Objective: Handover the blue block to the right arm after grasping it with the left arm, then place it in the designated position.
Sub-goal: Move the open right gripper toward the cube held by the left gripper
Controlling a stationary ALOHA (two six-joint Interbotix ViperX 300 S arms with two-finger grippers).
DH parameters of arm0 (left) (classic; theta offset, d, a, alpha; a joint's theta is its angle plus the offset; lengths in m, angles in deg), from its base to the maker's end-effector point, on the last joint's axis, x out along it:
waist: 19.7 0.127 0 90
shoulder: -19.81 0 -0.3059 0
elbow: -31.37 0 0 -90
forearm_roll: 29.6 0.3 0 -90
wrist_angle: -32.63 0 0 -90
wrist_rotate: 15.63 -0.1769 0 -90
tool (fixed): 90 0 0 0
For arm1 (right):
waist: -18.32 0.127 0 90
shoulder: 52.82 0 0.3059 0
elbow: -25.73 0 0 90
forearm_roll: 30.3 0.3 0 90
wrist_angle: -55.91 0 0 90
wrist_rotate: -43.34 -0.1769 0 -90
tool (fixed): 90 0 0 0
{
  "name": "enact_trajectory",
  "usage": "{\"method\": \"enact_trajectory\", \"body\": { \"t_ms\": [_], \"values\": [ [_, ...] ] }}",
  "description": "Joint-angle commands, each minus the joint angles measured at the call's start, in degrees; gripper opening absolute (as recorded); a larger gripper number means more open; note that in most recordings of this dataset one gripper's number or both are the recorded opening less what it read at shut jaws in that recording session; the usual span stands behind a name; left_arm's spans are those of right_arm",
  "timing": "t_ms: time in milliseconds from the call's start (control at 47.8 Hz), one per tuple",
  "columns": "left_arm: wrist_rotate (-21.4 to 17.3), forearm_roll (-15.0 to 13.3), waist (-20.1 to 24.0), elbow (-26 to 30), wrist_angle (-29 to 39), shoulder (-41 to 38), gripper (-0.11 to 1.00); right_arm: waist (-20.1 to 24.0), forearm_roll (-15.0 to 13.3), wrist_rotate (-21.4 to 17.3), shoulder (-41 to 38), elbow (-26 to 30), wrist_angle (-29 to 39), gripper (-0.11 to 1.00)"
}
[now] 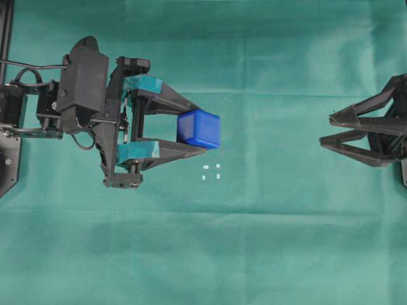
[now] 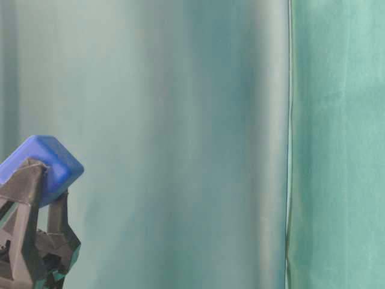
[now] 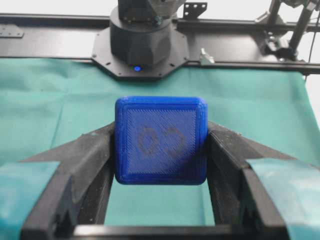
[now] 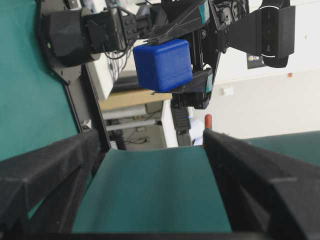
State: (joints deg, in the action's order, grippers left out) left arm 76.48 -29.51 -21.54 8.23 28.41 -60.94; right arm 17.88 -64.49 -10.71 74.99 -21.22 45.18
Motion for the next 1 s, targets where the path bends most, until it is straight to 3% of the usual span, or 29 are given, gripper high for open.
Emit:
{"method": "enact_trajectory", "body": {
  "t_ms": [0, 460, 983],
  "values": [
    [0.00, -0.09, -0.18, 0.62, -0.26, 1.14, 0.46, 0.18, 0.09, -0.09, -0.26, 1.58, -0.18, 0.94],
    [0.00, -0.09, -0.18, 0.62, -0.26, 1.14, 0.46, 0.35, 0.09, -0.09, -2.55, 2.72, -0.44, 0.94],
    [0.00, -0.09, -0.18, 0.62, -0.26, 1.14, 0.47, 0.35, 0.09, 0.00, -14.94, 12.74, -0.97, 0.94]
  ]
}}
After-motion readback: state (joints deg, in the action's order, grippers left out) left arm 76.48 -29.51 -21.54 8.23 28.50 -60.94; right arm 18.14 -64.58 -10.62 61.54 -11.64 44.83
